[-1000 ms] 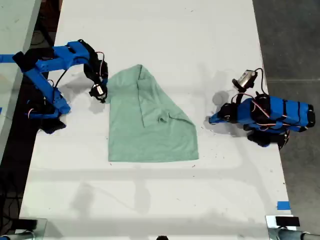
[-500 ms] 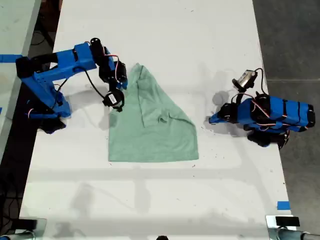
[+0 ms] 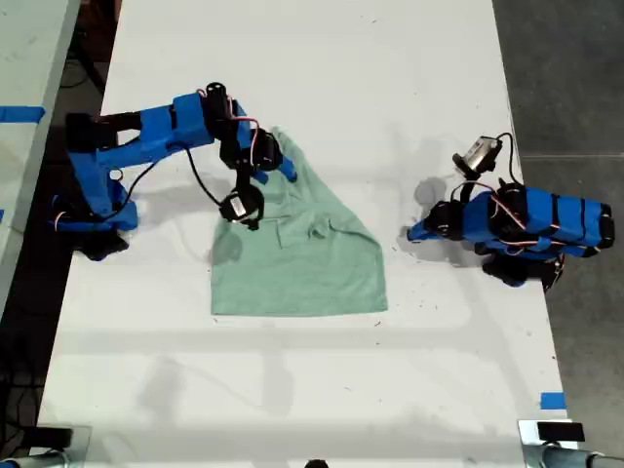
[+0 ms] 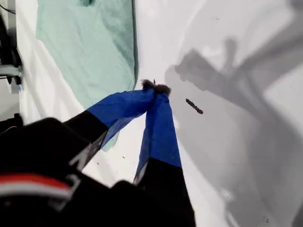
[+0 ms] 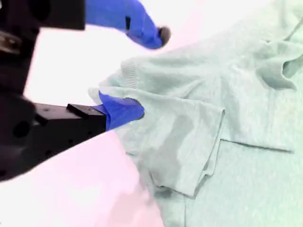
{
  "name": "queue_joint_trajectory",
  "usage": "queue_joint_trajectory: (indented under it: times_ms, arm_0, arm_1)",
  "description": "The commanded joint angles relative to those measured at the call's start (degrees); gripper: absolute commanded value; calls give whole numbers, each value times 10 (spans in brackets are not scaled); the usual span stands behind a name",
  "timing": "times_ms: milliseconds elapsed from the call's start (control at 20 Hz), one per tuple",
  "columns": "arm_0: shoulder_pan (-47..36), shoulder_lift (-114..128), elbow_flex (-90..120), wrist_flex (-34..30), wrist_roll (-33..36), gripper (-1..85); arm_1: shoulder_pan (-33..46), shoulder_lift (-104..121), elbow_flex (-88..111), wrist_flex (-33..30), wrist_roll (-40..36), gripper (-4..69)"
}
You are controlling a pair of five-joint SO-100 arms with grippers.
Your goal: Fold t shirt
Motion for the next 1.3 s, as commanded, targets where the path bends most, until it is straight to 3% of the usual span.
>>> queue_joint_trajectory:
  times_ms: [0, 300, 450, 500, 650, 750, 800, 900, 1000, 1250]
  arm_0:
    - [-27, 231, 103, -13, 4, -1]
    - [54, 749, 711, -301, -46, -2]
    - [101, 940, 925, -386, -82, -2]
    - [106, 1010, 969, -372, -102, -2]
    - [119, 1168, 1038, -299, -118, 117]
    - [142, 1165, 1078, -305, -140, 71]
    - [162, 1173, 1096, -338, -130, -1]
    - [159, 1173, 1097, -336, -136, 46]
    - [116, 1173, 1082, -234, -140, 53]
    - [47, 1172, 1092, -237, -137, 120]
  arm_1:
    - [-11, 10, 31, -14, -16, -4]
    - [-10, 10, 31, -15, -15, -4]
    - [-10, 10, 31, -13, -11, -4]
    - [-10, 10, 31, -13, -11, -4]
    - [-9, 10, 31, -13, -11, -4]
    - [-9, 10, 31, -13, -11, -4]
    - [-9, 10, 31, -13, -11, -4]
    - [-9, 10, 31, -12, -11, -4]
    - [-9, 10, 31, -12, -11, -4]
    - [-7, 10, 32, -12, -10, -4]
